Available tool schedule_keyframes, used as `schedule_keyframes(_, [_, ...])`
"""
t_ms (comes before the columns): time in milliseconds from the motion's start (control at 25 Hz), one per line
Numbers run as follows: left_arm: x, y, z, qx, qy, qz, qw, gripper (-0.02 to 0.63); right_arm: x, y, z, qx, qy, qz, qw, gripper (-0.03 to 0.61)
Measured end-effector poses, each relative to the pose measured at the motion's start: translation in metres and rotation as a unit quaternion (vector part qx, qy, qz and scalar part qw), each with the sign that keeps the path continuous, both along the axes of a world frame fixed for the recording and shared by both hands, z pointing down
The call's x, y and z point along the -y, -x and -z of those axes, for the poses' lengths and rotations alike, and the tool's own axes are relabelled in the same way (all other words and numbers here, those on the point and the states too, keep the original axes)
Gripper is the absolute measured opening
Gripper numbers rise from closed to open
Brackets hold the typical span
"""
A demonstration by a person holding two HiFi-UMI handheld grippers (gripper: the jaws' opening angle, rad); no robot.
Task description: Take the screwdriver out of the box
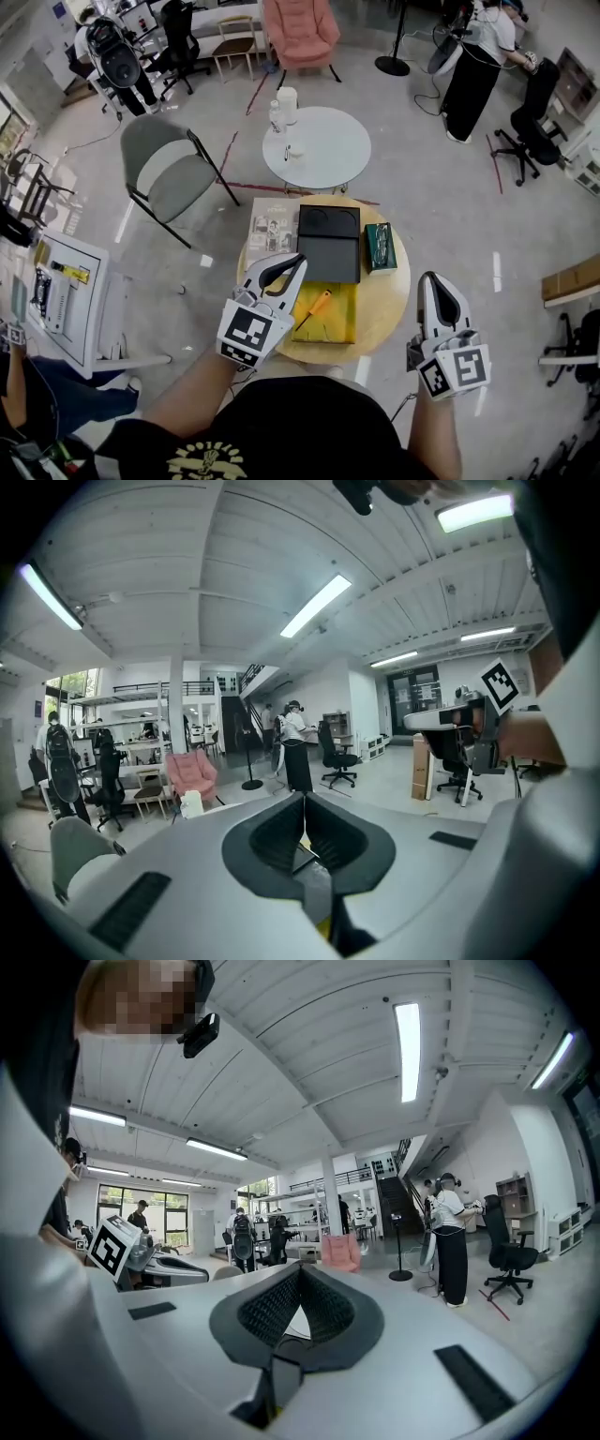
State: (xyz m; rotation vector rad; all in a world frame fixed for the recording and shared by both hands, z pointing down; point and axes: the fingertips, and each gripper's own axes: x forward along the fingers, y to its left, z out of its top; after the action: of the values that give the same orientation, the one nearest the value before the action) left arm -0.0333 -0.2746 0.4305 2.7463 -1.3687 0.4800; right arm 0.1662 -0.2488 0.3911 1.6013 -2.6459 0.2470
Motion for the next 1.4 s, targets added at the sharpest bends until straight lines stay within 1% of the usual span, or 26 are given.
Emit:
schedule_keyframes(320, [0.002,-0.003,-0.023,0.010,0.024,-0.016,0.9995,0.025,-0.004,0.000,-0.007,-0.002,0.009,-0.012,1.000,0.015])
schedule_keyframes(400, [0.002,-0.004,-0.030,0.011,0.030,-0.019,0.9993,0.076,-0.006,-0.001,-0.008,-0.002,0.011,-0.015,1.000,0.014])
schedule_keyframes(440, [0.001,-0.005,-0.034,0.011,0.034,-0.021,0.9991,0.089,-0.008,-0.002,-0.009,-0.003,0.012,-0.017,1.000,0.014])
schedule_keyframes(600, [0.000,-0.010,-0.048,0.010,0.047,-0.025,0.9985,0.106,-0.013,-0.009,-0.011,-0.004,0.016,-0.024,1.000,0.015])
schedule_keyframes(1000, [0.004,-0.029,-0.093,-0.001,0.094,-0.034,0.9950,0.120,-0.025,-0.035,-0.012,-0.014,0.021,-0.051,0.998,0.014])
schedule_keyframes(1240, [0.005,-0.041,-0.119,0.015,0.111,-0.045,0.9926,0.124,-0.031,-0.049,-0.013,-0.018,0.023,-0.067,0.997,0.015])
schedule_keyframes(1400, [0.009,-0.048,-0.131,0.011,0.121,-0.043,0.9916,0.126,-0.038,-0.056,-0.014,-0.022,0.028,-0.070,0.997,0.014])
